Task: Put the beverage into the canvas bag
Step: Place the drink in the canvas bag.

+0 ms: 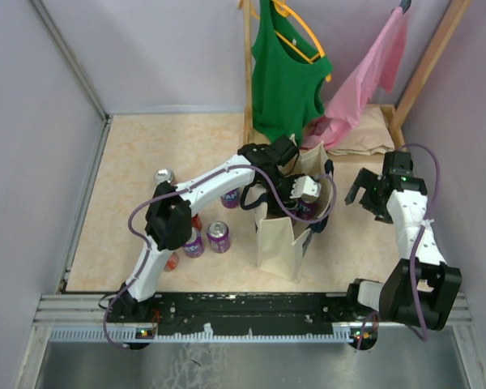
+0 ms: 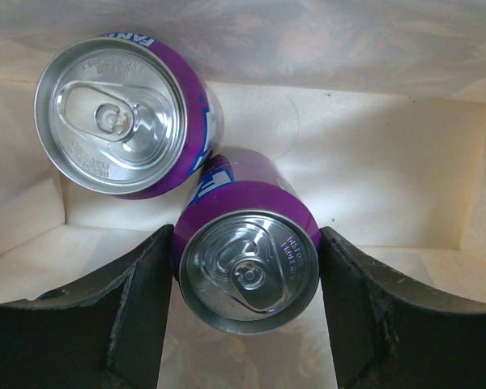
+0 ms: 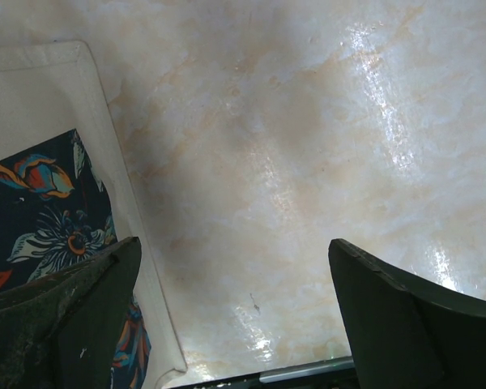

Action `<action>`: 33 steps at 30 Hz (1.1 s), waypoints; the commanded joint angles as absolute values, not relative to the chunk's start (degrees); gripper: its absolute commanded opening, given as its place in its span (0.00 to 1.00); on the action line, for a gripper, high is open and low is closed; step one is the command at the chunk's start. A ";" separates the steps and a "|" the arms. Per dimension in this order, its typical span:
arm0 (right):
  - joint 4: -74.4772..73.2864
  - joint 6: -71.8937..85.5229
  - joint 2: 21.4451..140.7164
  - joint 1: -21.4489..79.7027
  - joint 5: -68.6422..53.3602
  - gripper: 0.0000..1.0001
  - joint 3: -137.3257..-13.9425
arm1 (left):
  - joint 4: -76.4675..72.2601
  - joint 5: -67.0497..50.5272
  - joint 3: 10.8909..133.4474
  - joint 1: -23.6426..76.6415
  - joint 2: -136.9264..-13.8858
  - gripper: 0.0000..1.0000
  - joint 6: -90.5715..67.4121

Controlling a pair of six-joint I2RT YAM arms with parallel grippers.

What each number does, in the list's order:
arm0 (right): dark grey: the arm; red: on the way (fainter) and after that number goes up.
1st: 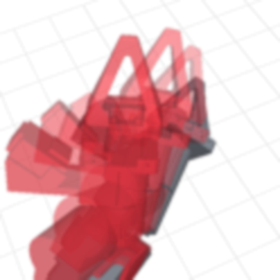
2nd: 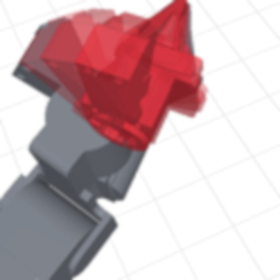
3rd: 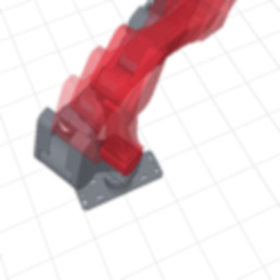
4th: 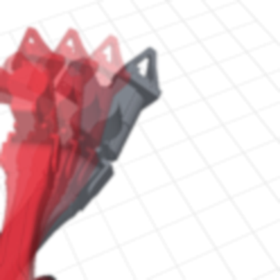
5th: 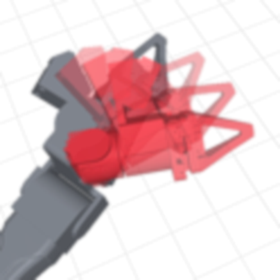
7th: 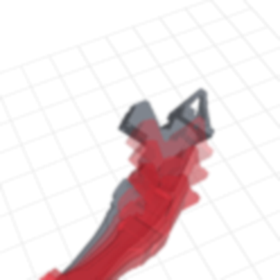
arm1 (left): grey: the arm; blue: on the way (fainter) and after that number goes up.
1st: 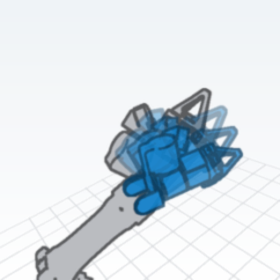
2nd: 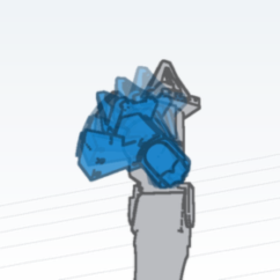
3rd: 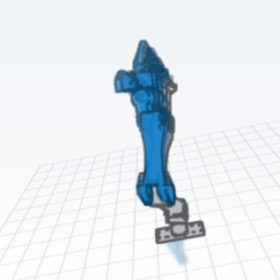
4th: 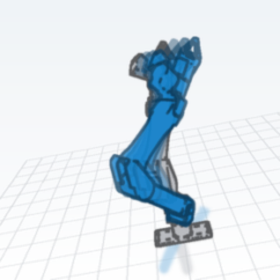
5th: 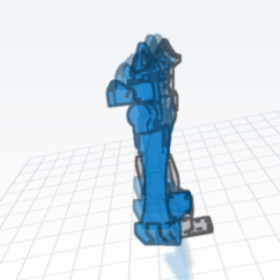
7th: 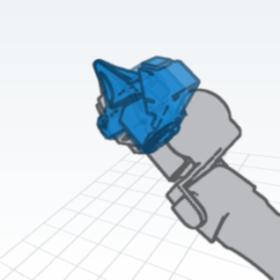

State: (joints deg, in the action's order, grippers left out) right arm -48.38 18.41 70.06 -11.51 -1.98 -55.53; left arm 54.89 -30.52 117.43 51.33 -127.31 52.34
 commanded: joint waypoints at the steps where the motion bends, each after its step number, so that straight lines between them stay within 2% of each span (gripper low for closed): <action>1: -47.32 17.49 70.22 -12.22 -2.09 0.99 -57.83 | 48.87 -29.81 117.43 51.17 -127.97 0.63 52.96; 10: -47.20 17.58 70.62 -12.23 -2.28 0.99 -58.01 | 44.85 -27.68 117.27 51.24 -126.99 0.96 51.23; 33: -46.91 18.62 70.22 -12.22 -3.84 0.99 -57.30 | 37.30 -23.03 109.21 50.62 -114.34 0.98 45.26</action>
